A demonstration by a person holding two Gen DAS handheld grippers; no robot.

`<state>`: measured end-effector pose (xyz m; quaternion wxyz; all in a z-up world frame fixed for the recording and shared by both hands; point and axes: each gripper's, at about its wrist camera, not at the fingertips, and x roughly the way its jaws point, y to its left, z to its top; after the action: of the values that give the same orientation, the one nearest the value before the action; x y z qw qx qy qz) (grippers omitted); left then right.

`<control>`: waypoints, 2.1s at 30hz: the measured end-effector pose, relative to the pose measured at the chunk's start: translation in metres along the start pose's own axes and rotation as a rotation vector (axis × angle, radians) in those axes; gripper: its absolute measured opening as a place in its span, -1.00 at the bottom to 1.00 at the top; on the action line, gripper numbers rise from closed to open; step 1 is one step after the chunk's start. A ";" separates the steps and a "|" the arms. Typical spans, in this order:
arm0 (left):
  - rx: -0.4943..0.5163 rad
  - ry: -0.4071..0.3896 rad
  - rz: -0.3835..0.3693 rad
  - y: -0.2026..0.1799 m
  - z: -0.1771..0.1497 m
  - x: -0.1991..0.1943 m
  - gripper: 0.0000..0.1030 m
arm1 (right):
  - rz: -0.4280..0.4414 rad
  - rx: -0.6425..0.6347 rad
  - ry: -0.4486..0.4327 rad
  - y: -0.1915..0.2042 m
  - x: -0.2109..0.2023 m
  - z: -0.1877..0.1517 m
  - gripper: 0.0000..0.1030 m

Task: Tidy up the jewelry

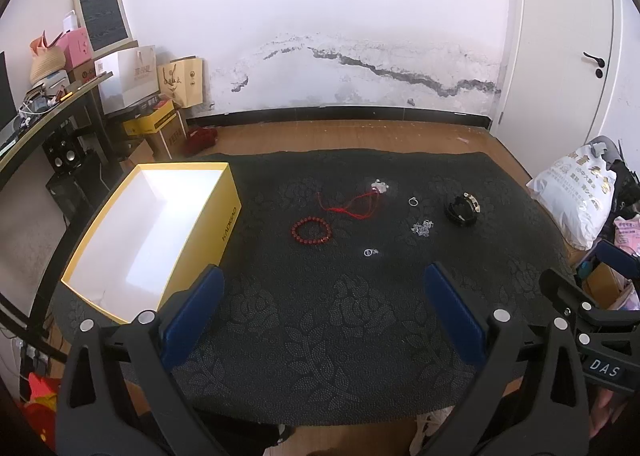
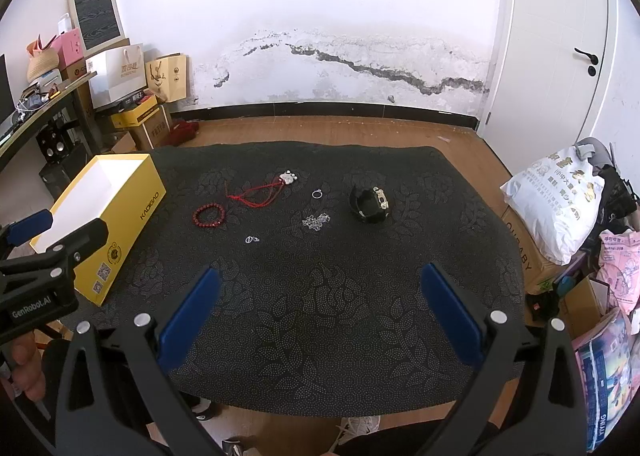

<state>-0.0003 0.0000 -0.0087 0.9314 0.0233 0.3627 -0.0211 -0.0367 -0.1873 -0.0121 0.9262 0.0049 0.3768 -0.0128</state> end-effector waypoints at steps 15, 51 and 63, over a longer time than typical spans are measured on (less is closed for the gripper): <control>0.001 0.002 0.000 -0.002 0.000 0.000 0.90 | 0.001 -0.001 0.000 0.000 0.000 0.000 0.89; 0.000 0.004 -0.001 -0.002 0.001 0.001 0.90 | 0.000 -0.002 -0.004 -0.001 -0.003 0.000 0.89; 0.000 0.004 0.000 -0.002 0.001 0.001 0.90 | 0.001 -0.003 -0.006 -0.001 -0.002 0.000 0.89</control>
<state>0.0012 -0.0018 -0.0087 0.9306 0.0233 0.3648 -0.0209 -0.0384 -0.1883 -0.0107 0.9273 0.0036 0.3741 -0.0119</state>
